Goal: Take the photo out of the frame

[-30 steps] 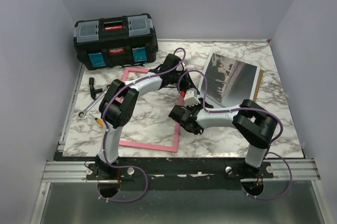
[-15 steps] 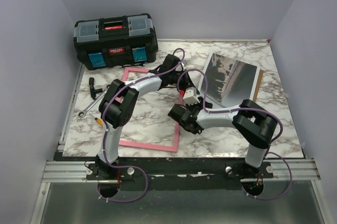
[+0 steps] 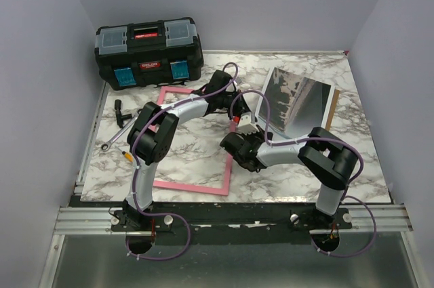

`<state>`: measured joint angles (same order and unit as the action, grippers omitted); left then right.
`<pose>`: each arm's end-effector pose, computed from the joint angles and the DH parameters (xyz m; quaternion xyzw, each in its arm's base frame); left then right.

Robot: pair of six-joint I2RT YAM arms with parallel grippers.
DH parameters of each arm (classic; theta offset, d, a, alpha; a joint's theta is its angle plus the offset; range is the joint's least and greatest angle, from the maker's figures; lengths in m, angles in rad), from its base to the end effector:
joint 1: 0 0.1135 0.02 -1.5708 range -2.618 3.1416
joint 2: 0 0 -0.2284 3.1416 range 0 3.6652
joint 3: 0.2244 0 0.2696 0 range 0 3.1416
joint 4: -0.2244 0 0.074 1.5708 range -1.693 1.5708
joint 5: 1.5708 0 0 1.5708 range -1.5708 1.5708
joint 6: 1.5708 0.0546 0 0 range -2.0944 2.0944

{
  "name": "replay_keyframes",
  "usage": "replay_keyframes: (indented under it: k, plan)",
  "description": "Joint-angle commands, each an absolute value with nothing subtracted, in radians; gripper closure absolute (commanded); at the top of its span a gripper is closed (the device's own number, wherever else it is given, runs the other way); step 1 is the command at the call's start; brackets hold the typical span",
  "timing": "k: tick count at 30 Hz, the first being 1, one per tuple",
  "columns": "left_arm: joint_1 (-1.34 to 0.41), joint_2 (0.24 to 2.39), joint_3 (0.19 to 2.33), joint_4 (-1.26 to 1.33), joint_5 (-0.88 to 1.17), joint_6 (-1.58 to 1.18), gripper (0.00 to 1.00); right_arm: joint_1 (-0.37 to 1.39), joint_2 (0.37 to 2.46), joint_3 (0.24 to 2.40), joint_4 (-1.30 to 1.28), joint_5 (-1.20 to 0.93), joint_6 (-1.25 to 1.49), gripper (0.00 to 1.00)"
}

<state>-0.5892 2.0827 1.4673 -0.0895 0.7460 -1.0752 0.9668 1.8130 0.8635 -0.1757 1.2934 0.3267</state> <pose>0.3685 -0.2909 0.1359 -0.0550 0.8573 -0.5116 0.0184 0.2221 0.2294 0.0762 -0.1185 0.7807 -0.3627 0.4949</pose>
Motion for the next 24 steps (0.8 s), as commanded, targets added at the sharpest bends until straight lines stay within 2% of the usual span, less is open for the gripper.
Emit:
replay_keyframes:
  k: [1,3,4,5,8,12,13,19,24]
  plan:
    - [-0.592,2.035,1.458,-0.09,0.791,-1.067,1.0,0.962,1.8,0.861,-0.102,1.266,0.292,0.99]
    - [-0.59,2.035,1.463,-0.103,0.782,-1.057,1.0,0.966,1.798,0.892,-0.201,1.254,0.358,0.99]
    - [-0.59,2.034,1.464,-0.117,0.776,-1.047,0.95,0.968,1.795,0.913,-0.262,1.241,0.393,0.99]
    - [-0.589,2.033,1.465,-0.128,0.77,-1.037,0.87,0.968,1.79,0.937,-0.325,1.211,0.425,0.99]
    - [-0.586,2.024,1.469,-0.152,0.758,-1.013,0.53,0.972,1.764,1.005,-0.507,1.127,0.517,0.99]
    - [-0.575,2.014,1.489,-0.203,0.757,-0.982,0.25,0.976,1.685,1.027,-0.594,0.951,0.546,0.99]
    - [-0.57,2.004,1.493,-0.22,0.749,-0.966,0.21,0.976,1.66,1.028,-0.611,0.921,0.555,0.99]
    - [-0.564,1.977,1.539,-0.37,0.714,-0.873,0.11,0.984,1.562,1.067,-0.751,0.754,0.577,0.99]
    - [-0.567,1.997,1.568,-0.387,0.751,-0.852,0.1,0.99,1.465,1.044,-0.761,0.635,0.538,0.99]
